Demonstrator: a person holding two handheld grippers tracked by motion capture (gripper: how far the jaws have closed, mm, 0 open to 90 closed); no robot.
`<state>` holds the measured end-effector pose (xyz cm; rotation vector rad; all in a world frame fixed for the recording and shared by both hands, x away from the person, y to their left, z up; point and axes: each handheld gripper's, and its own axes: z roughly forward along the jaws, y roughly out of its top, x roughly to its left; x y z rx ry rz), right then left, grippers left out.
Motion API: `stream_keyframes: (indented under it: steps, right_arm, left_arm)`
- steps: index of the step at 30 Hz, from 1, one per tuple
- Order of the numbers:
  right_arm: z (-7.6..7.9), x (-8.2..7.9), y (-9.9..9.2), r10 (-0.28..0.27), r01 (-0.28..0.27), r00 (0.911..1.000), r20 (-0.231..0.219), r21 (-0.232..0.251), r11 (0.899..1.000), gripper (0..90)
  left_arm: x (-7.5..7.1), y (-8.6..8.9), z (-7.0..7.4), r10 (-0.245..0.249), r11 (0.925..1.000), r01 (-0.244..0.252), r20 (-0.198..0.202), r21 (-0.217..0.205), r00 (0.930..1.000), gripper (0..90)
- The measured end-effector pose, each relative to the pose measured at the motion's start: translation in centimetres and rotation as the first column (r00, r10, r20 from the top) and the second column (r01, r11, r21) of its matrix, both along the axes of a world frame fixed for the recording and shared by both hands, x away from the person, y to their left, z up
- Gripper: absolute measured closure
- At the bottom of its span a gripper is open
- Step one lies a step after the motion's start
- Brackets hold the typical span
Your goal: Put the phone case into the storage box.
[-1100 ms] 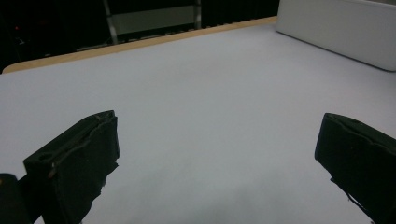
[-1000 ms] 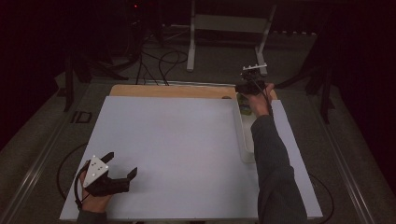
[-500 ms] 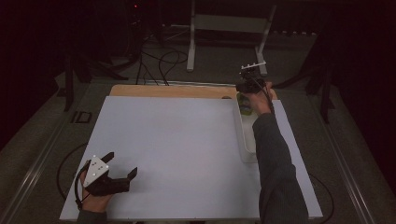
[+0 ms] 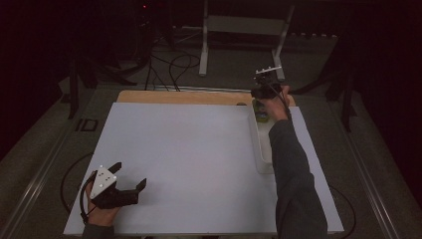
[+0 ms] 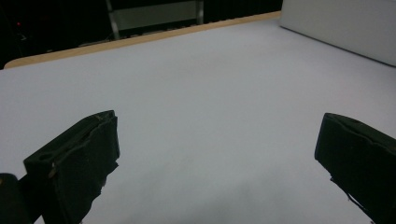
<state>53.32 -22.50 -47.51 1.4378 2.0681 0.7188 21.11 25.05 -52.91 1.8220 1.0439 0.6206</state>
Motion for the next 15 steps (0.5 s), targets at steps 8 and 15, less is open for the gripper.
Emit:
stream_keyframes:
  steps: [8,15]
  right_arm:
    - [-0.12,0.39,0.11,-0.007,0.007,1.0,-0.001,0.026,1.0,49.6]
    - [-0.15,0.56,0.15,0.002,-0.001,0.9999,-0.013,0.041,0.999,44.1]
  left_arm:
    - [0.08,-0.2,-0.06,0.0,1.0,0.0,-0.005,0.008,1.0,0.4]
    - [0.06,-0.29,-0.07,-0.001,0.9999,0.001,-0.005,0.011,1.0,0.4]
